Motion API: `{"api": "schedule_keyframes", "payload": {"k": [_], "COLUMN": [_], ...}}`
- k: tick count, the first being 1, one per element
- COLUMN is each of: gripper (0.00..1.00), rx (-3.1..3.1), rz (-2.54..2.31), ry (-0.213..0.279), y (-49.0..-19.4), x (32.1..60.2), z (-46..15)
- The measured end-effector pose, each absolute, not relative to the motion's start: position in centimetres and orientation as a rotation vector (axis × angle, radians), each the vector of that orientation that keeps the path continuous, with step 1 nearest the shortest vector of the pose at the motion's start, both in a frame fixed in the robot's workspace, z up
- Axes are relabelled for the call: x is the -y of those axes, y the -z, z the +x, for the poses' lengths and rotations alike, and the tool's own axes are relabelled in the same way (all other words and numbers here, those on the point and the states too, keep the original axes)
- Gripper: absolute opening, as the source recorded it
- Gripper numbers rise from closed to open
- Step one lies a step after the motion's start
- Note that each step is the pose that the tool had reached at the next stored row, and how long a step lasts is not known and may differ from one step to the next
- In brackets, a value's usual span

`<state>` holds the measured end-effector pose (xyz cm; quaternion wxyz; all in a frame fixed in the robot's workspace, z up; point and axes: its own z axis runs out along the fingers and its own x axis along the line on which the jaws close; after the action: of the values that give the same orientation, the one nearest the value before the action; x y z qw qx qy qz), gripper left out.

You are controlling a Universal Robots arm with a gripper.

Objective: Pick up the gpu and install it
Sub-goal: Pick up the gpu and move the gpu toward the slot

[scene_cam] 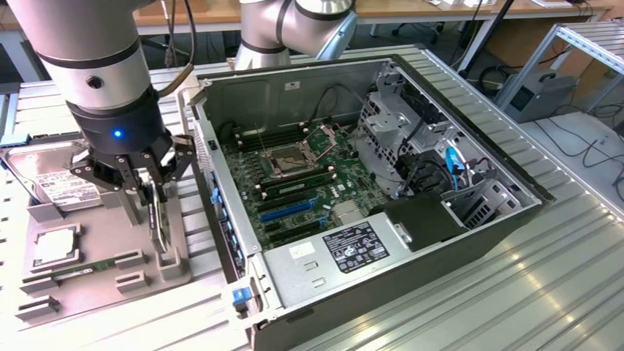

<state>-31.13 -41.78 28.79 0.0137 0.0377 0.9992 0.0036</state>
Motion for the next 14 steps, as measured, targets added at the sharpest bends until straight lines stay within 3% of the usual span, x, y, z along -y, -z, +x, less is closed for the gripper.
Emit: {"api": "schedule_keyframes", "payload": {"k": [14], "gripper": [0.27], "rx": [-3.112], "rz": [0.117], "ry": [-0.011], "y": [-29.53], "x": [41.78], "z": [-31.13]}}
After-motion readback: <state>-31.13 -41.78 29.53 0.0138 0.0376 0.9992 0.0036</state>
